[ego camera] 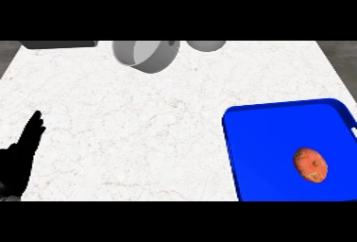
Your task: Pick the squash from the tray and place it in the pot
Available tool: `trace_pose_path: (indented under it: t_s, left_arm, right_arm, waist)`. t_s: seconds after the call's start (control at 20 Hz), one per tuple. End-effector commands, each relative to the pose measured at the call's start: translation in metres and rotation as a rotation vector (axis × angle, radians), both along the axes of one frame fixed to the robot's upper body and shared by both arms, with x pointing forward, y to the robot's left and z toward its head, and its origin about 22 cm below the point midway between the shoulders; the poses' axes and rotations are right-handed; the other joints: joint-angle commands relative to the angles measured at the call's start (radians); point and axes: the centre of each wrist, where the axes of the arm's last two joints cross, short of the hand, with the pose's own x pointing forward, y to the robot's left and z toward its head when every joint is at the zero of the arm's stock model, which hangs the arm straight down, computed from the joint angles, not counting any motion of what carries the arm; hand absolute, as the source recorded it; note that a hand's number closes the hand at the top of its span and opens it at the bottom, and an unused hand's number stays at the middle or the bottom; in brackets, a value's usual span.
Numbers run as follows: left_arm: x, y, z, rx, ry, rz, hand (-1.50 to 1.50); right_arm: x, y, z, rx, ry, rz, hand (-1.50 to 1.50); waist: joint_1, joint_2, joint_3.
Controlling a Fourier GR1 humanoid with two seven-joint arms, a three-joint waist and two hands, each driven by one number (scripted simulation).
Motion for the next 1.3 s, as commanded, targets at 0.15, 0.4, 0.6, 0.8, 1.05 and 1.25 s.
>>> trace_pose_path:
  t_s: [0.15, 0.4, 0.6, 0.8, 1.05, 1.25]
  left_arm:
    - [0.009, 0.011, 0.005, -0.006, -0.008, -0.056, 0.00]
    - [0.019, -0.003, 0.004, -0.012, 0.000, -0.061, 0.00]
    - [0.015, 0.001, 0.010, -0.007, -0.005, -0.079, 0.00]
    - [0.017, 0.001, -0.004, -0.020, -0.006, -0.080, 0.00]
    - [0.023, -0.019, 0.009, -0.011, -0.004, -0.120, 0.00]
    - [0.009, -0.009, -0.015, -0.018, -0.006, -0.091, 0.00]
  right_arm:
    - [-0.052, 0.030, 0.034, -0.033, 0.149, 0.026, -1.50]
    - [-0.024, 0.040, 0.087, -0.025, 0.303, 0.077, -1.50]
    - [0.000, 0.049, 0.108, -0.032, 0.503, 0.113, -1.50]
    - [0.016, 0.048, 0.114, -0.041, 0.764, 0.141, -1.50]
    - [0.054, 0.067, 0.142, 0.027, 0.915, 0.197, -1.50]
    - [0.075, 0.077, 0.144, 0.054, 0.966, 0.223, -1.50]
  waist:
    - [0.044, 0.009, 0.002]
    - [0.057, 0.012, 0.001]
    - [0.085, 0.015, 0.001]
    - [0.099, 0.022, 0.001]
    - [0.104, 0.017, 0.004]
    - [0.088, 0.013, 0.004]
